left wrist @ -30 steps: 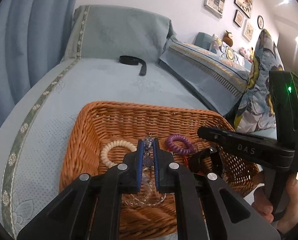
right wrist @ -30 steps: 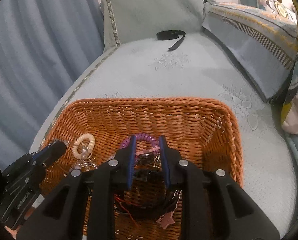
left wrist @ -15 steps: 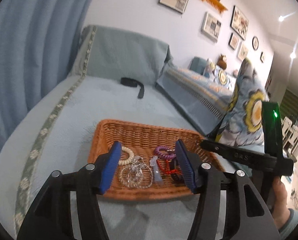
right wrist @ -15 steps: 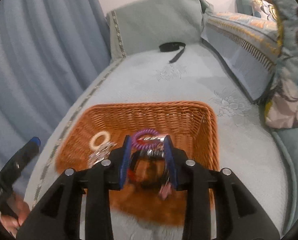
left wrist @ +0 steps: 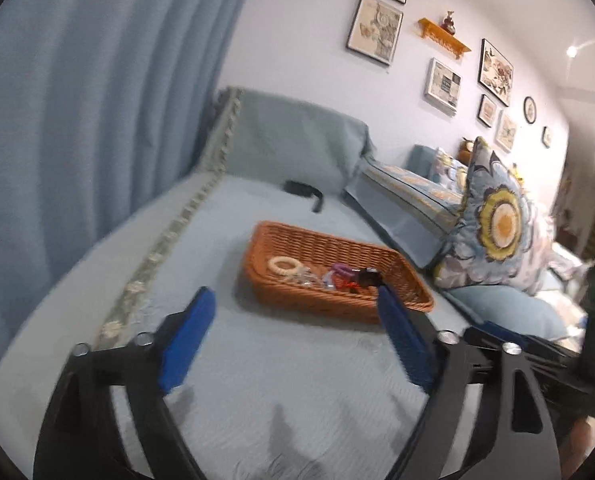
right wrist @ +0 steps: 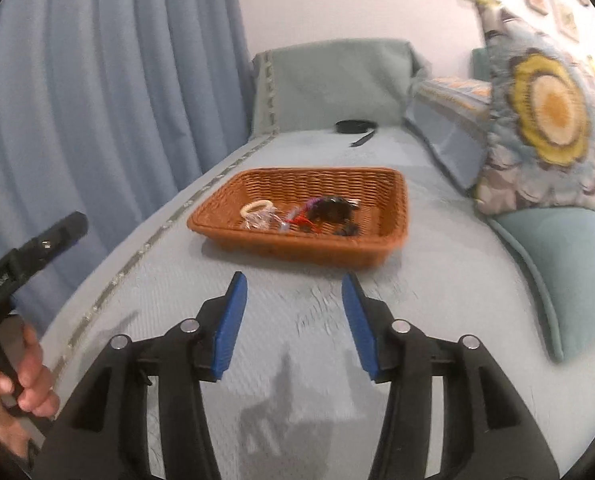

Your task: Organize jewelry

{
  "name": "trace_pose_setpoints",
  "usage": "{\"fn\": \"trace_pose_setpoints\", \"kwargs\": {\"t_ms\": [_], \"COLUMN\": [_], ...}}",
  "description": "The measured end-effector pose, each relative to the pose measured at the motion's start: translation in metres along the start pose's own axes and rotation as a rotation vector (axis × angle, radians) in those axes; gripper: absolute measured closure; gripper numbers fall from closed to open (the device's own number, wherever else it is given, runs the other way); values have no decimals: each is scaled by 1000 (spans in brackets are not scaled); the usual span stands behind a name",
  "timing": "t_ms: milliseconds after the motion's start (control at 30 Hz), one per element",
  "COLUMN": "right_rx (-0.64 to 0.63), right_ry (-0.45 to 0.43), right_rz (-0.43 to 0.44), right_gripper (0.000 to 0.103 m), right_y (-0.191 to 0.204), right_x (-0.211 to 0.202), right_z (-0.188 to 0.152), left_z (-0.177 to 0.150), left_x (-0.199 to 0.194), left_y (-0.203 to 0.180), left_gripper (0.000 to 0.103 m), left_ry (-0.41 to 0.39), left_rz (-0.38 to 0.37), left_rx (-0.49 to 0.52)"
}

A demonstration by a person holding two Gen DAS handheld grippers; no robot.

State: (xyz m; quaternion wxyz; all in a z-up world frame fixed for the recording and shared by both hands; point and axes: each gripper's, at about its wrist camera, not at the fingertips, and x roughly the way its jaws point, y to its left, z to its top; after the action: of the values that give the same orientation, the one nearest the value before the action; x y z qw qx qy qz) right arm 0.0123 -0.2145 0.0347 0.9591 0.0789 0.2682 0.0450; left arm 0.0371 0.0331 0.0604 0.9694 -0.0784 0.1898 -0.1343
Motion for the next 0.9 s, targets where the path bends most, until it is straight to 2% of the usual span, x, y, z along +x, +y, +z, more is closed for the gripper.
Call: {"fn": "trace_pose_setpoints", "kwargs": {"t_ms": [33, 100, 133, 233, 333, 500, 600, 700, 900], "right_rx": [-9, -23, -31, -33, -66, -82, -88, -50, -49], "right_ry": [-28, -108, -158, -208, -229, -246, -269, -254, -239], "right_rz": [-14, -52, -66, -90, -120, -136, -174, -178, -186], "right_gripper": [37, 31, 30, 30, 30, 29, 29, 29, 29], "right_y": [3, 6, 7, 6, 7, 3, 1, -5, -6], "right_x": [-7, -21, -27, -33, -28, -23, -20, -11, -5], "right_z": [-7, -19, -24, -30, -33, -35, -40, -44, -45], "left_z": [-5, -17, -21, -31, -39, -50, -58, -65, -68], "left_x": [-6, -13, -14, -19, -19, -13, -7, 0, -1], "left_y": [-1, -6, -7, -10, -12, -18, -21, -28, -28], "left_gripper": [16, 16, 16, 16, 16, 15, 13, 9, 8], "left_ry": [-17, -48, -56, -100, -129, -124, -112, -96, -93], "left_rz": [19, 53, 70, 111, 136, 164, 173, 203, 225], "left_rx": [15, 42, 48, 64, 72, 94, 104, 134, 144]}}
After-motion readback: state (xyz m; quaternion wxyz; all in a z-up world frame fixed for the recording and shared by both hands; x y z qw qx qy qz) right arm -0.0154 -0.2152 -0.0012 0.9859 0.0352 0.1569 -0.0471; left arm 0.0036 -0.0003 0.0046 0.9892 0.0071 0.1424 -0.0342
